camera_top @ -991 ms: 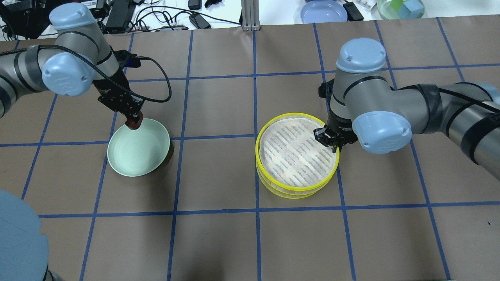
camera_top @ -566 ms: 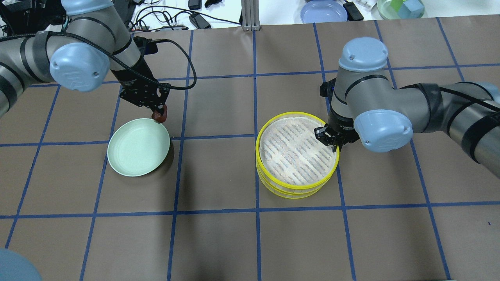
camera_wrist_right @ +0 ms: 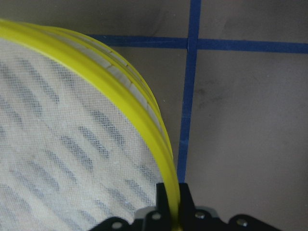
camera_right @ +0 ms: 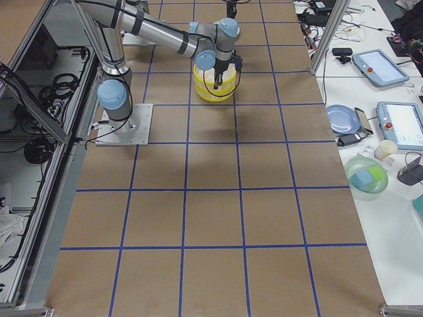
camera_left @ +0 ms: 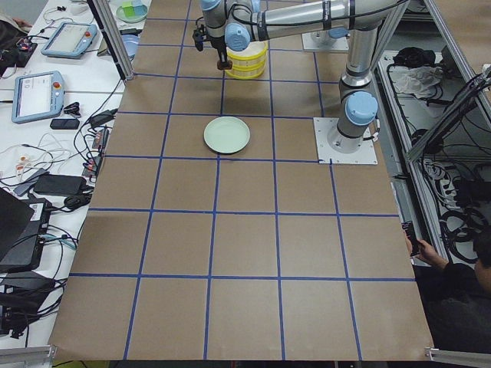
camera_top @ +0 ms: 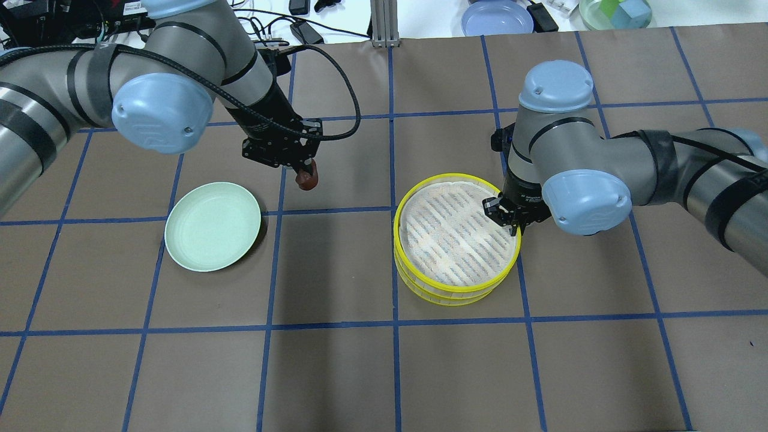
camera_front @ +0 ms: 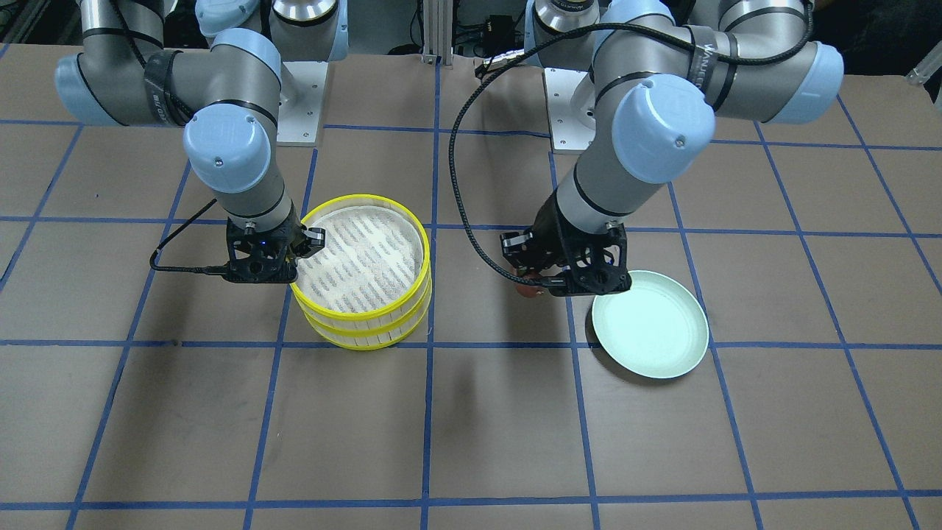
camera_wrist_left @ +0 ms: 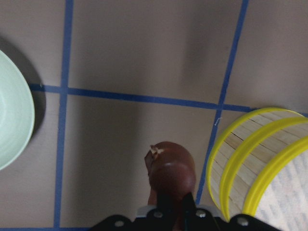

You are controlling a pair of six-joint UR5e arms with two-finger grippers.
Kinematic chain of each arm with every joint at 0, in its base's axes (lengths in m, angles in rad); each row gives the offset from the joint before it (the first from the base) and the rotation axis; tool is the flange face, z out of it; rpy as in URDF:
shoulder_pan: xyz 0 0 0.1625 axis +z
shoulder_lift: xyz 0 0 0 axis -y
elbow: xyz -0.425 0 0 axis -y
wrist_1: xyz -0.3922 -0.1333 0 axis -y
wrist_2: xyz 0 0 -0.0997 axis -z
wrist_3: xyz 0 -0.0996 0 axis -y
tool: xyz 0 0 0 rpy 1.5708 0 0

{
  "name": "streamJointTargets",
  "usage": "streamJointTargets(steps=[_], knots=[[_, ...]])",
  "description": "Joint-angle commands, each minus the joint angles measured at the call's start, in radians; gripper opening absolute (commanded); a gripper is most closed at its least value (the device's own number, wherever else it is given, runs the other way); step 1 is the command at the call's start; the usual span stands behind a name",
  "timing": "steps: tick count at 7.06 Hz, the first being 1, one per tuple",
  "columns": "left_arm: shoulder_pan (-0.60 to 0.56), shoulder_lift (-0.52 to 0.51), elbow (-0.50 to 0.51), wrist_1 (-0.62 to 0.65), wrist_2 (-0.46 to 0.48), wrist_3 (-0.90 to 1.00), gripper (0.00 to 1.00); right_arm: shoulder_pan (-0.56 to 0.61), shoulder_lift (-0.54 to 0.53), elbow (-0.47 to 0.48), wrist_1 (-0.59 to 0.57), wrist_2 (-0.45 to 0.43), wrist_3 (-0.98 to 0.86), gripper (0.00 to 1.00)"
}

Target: Stack buns with steamer

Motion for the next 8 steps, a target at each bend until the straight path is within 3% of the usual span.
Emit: streamJointTargets(steps=[1,2,4,5,7,8], knots=[[-0.094,0.000,0.000,0.009,-0.050,-0.163,0.00,0.002,-0.002,-0.011,0.007,-0.012,0.003,0.99],[-0.118,-0.011,-0.005,0.012,-0.126,-0.241,0.00,0.002,-0.016,-0.073,0.018,-0.018,0.005,1.00],[-0.174,-0.037,-0.023,0.049,-0.164,-0.268,0.00,-0.003,-0.108,-0.295,0.207,-0.015,0.005,1.00],[-0.187,-0.041,-0.037,0.064,-0.217,-0.285,0.06,-0.005,-0.146,-0.378,0.258,-0.011,0.005,1.00],[-0.226,-0.055,-0.073,0.064,-0.222,-0.288,0.51,-0.006,-0.163,-0.483,0.333,0.003,0.015,1.00],[-0.248,-0.061,-0.081,0.067,-0.221,-0.309,0.63,0.001,-0.163,-0.488,0.359,0.026,0.078,1.00]])
